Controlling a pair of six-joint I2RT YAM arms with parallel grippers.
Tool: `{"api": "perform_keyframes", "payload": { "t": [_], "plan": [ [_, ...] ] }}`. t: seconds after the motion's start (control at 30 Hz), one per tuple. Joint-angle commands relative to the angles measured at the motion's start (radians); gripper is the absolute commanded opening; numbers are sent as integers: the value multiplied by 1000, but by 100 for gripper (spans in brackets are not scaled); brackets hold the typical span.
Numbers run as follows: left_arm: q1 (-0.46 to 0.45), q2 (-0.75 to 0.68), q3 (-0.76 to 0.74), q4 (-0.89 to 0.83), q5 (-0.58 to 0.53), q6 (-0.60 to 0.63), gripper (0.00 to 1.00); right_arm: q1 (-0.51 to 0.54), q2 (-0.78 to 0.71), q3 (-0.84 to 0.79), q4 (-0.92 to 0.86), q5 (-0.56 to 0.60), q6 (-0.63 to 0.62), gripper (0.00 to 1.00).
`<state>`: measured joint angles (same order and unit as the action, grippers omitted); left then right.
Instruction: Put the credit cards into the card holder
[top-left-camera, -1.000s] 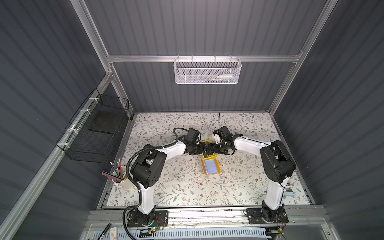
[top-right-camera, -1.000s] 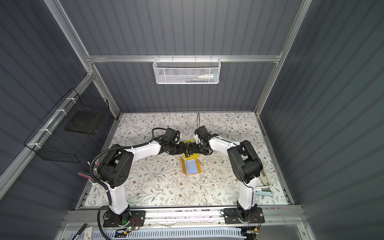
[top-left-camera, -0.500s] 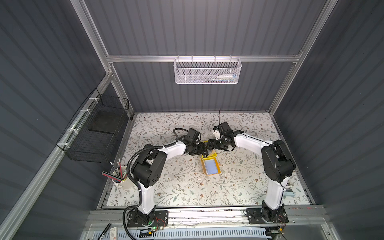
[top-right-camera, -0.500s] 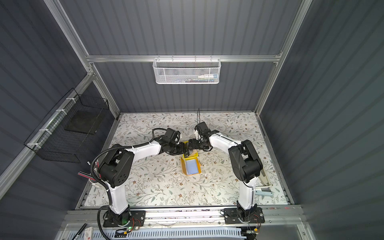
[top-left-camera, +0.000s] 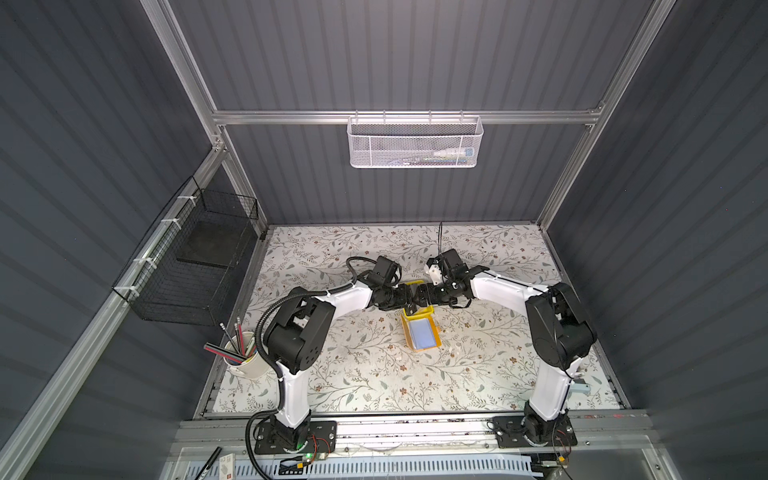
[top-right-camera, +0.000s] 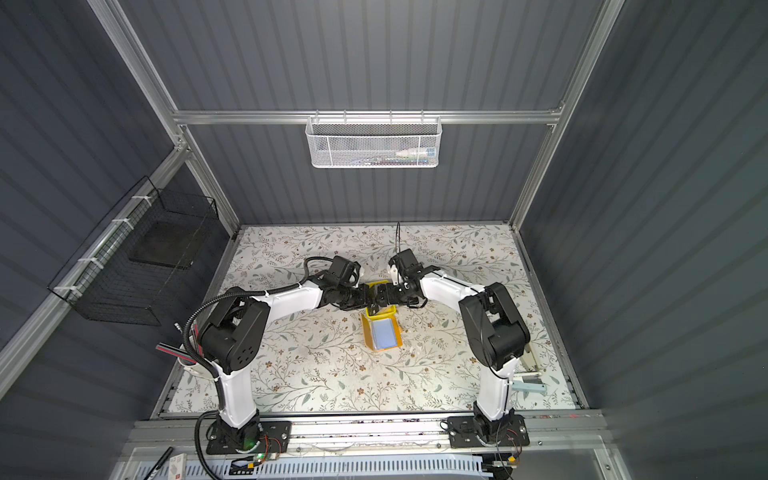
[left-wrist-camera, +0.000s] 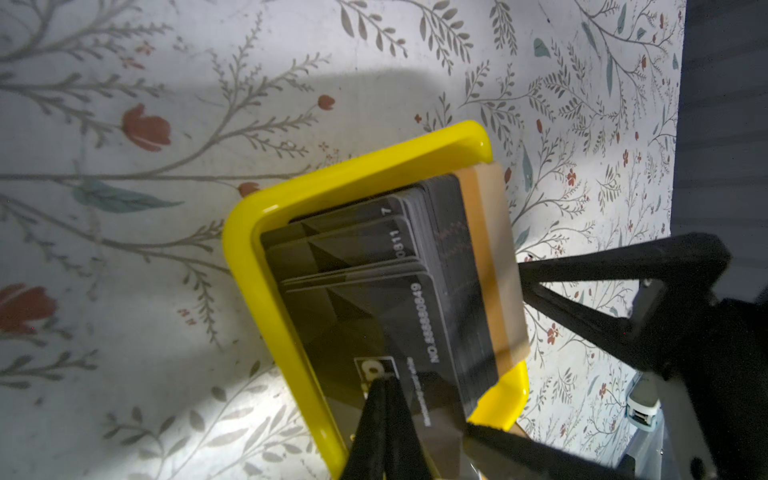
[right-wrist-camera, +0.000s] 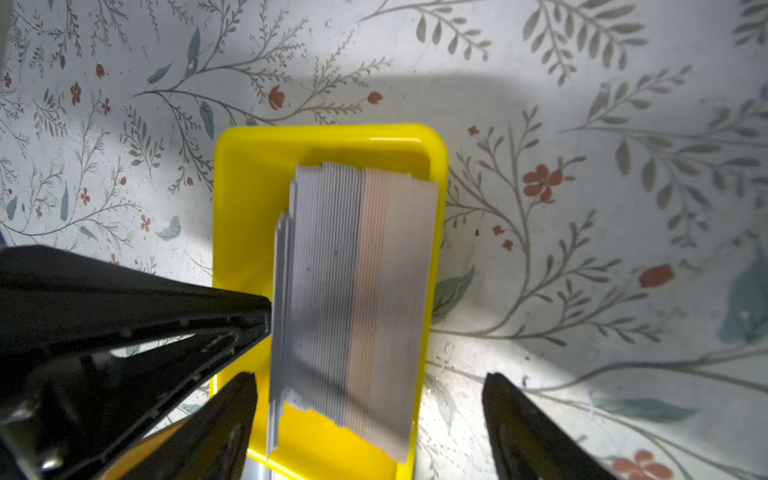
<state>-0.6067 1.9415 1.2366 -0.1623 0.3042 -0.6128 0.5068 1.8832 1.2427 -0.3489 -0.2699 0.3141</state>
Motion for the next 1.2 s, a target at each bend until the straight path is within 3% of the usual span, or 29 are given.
{"api": "perform_keyframes", "payload": {
  "t": [0.0,0.93,1.17],
  "plan": [
    [5,-10,-11,-27,-15,-2,4,15,6,-5,-6,-15,3,88],
    [5,-30,-63,-32,-33,16,0,-16,87,104,-35,30,-15,86],
    [5,15,-41,2,-3,2,7,-15,58,92,-35,28,-16,86]
  ]
}}
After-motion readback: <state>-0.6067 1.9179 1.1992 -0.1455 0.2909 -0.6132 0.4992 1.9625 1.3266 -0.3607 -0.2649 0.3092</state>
